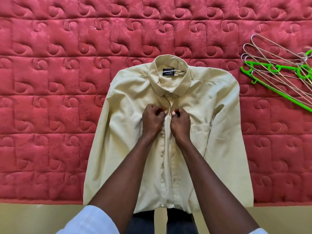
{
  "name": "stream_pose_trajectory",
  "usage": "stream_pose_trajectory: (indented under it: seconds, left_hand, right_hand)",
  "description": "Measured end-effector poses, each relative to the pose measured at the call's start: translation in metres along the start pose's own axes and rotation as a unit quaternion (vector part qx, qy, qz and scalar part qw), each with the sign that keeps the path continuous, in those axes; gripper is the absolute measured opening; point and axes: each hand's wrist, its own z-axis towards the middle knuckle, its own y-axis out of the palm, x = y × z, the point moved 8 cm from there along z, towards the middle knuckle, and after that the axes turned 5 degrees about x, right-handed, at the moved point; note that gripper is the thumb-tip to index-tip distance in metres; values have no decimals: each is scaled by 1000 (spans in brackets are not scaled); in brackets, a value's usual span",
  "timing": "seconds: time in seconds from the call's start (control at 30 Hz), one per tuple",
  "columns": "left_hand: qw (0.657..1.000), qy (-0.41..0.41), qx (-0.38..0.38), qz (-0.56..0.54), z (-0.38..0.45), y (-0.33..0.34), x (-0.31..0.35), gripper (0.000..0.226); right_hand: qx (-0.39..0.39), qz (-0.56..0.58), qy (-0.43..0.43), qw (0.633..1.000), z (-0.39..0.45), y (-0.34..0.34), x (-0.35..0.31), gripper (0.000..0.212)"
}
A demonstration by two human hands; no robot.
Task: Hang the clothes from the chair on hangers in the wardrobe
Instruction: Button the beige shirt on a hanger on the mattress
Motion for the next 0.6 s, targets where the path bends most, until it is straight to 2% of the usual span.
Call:
stream_pose_trajectory:
  seconds: [0.1,0.17,0.27,0.33,0.4,0.47,0.53,0.6]
  left_hand:
    - [1000,1,16,26,-3,2,4,9]
    - [999,-28,18,22,-4,3,3,3]
    - [996,-88,15,-13,-6,2,-1,7]
    - [992,-118,6,-44,-7,1,-5,7]
    - [989,-134,-1,-64,-7,-1,-8,11]
    - [987,-141,-9,-81,-8,-1,-8,13]
    - [982,-151,-14,-110,-12,-2,-7,9]
    - [975,-168,-14,-142,-16,-3,-7,4]
  right_hand:
    - [-3,-47,-22,999,1,1,-6,14]
    - [-9,-113,-64,992,-2,1,-14,15]
    - [-10,-219,-154,963,-15,-1,-27,17]
    - [6,-234,-169,957,-20,-7,-33,20]
    - [16,-191,-120,974,-17,-11,-30,18]
    - [0,-80,-28,996,-9,-10,-16,18]
    - [-22,43,61,997,-8,-8,0,16]
    - [-36,131,106,985,-11,-7,11,9]
